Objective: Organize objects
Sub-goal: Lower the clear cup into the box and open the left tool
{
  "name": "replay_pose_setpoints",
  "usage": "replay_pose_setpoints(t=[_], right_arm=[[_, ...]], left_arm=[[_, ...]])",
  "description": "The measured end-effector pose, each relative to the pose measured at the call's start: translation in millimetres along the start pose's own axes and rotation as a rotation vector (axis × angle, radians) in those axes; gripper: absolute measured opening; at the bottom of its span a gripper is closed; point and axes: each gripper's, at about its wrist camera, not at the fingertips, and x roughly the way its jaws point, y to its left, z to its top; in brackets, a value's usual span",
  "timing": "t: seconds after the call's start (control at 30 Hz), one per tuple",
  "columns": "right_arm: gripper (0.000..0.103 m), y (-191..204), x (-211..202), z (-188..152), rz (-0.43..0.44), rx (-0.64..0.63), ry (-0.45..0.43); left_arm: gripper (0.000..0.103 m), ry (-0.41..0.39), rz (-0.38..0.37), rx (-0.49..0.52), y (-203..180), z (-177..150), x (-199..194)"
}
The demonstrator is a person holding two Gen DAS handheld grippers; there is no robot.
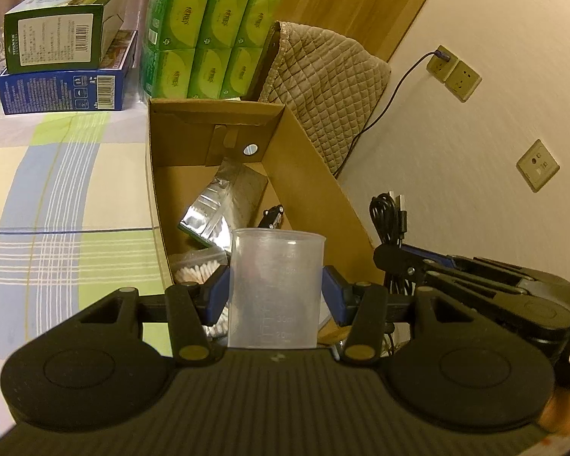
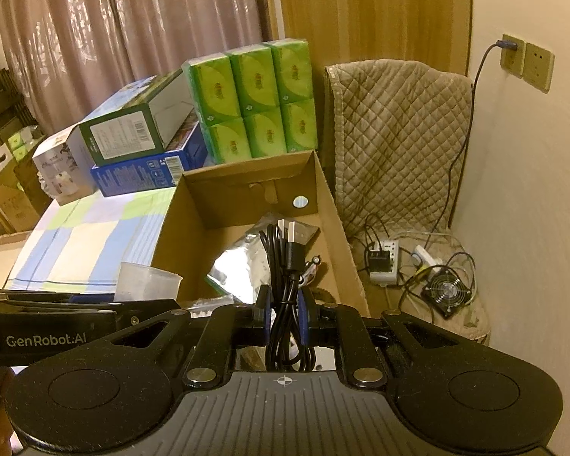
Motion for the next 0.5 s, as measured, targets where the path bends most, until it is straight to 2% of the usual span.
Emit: replay_pose_setpoints(t=[0.5], right_arm=[[0.010,-5.4,16.5,9.8,-0.002,-0.014,0.028]], left_arm=[[0.047,0.023,0.012,-0.018,4.8,14.7,20.2]])
